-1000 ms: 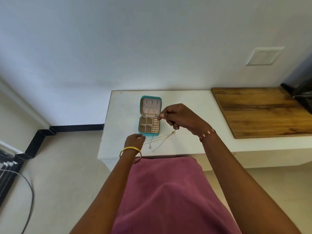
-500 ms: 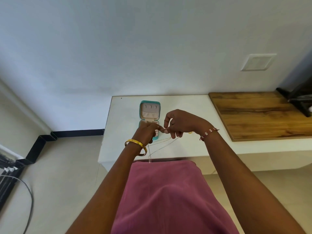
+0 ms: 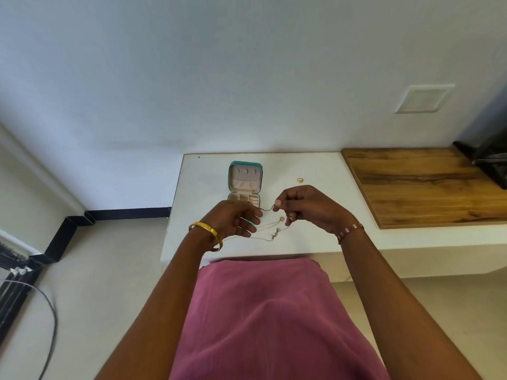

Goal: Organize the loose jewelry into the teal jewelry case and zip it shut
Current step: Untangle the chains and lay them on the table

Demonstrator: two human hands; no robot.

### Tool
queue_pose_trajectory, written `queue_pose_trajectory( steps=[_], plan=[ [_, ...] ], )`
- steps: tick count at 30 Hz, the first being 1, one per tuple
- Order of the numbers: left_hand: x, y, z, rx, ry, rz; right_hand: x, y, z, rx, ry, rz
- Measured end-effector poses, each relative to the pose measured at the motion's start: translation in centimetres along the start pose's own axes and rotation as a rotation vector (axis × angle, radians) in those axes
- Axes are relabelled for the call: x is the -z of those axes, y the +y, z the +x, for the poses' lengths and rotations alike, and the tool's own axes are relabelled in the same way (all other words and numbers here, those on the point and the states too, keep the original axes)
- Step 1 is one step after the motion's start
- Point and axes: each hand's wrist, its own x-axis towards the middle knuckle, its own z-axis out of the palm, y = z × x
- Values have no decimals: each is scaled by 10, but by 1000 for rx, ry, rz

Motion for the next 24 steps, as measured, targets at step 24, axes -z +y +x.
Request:
queue_pose_trajectory(
  steps=[24],
  plan=[
    [35, -51, 25, -10, 427, -688, 10, 90, 9, -164, 217, 896]
  ],
)
